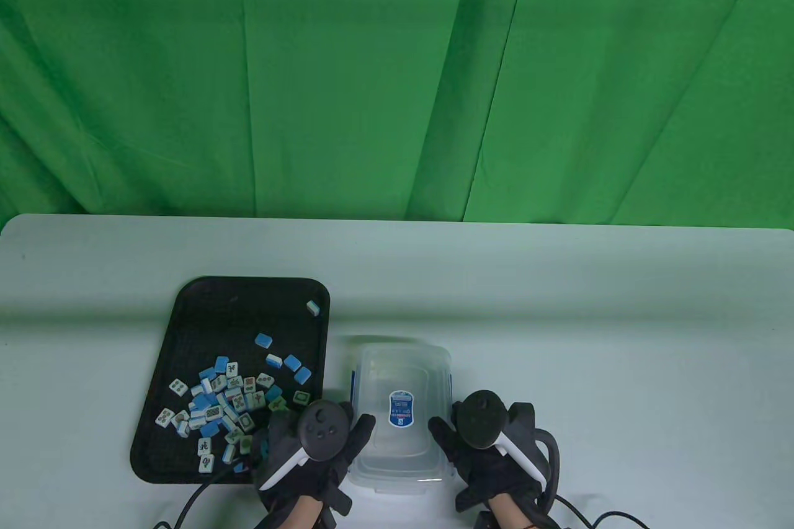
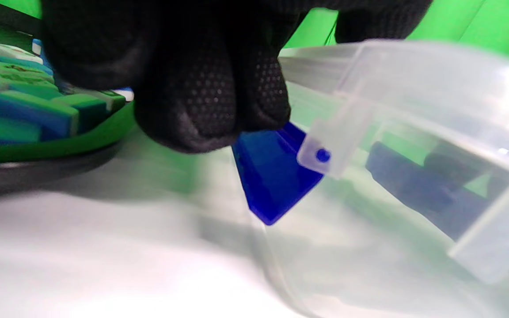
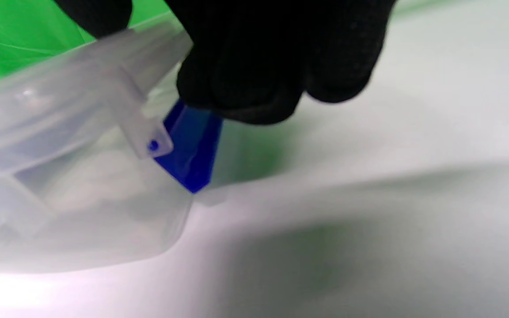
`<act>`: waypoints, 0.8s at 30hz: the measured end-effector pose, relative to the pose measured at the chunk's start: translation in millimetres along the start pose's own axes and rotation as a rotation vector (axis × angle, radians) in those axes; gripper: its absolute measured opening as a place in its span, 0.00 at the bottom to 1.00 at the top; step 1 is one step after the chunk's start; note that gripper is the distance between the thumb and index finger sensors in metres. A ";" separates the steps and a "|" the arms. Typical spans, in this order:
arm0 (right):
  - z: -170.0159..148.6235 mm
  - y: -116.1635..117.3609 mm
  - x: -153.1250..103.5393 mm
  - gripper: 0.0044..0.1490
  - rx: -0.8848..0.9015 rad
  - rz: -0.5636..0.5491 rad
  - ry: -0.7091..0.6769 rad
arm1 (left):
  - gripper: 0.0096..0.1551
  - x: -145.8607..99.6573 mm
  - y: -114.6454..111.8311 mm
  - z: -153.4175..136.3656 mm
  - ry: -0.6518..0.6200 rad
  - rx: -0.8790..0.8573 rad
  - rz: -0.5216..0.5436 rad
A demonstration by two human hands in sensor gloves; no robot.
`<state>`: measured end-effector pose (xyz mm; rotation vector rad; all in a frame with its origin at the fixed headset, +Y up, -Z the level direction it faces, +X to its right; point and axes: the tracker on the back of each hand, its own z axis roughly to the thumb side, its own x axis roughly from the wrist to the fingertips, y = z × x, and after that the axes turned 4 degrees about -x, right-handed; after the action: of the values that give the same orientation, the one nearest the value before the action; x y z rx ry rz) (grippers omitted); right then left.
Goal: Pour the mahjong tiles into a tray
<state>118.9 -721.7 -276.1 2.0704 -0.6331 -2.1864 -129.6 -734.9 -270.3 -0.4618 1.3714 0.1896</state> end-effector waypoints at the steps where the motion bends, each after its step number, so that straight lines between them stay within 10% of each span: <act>1: 0.0 0.1 0.1 0.45 0.000 0.000 0.000 | 0.40 0.0 0.1 0.0 0.000 -0.002 0.000; 13: 4.3 0.5 -1.8 0.46 -0.046 -0.009 0.023 | 0.41 -0.1 -2.2 1.0 0.013 0.001 -0.001; 21: 34.3 2.8 -22.6 0.49 -0.426 -0.299 0.048 | 0.46 -3.0 -1.7 -1.2 0.112 -0.001 0.041; 24: 50.5 5.1 -34.3 0.42 -0.417 -0.418 -0.171 | 0.49 -3.8 -1.0 -6.7 0.137 -0.092 0.005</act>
<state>72.0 -702.7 -241.6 1.9317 0.2672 -2.4488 -136.0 -738.1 -267.3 -0.5566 1.5022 0.2299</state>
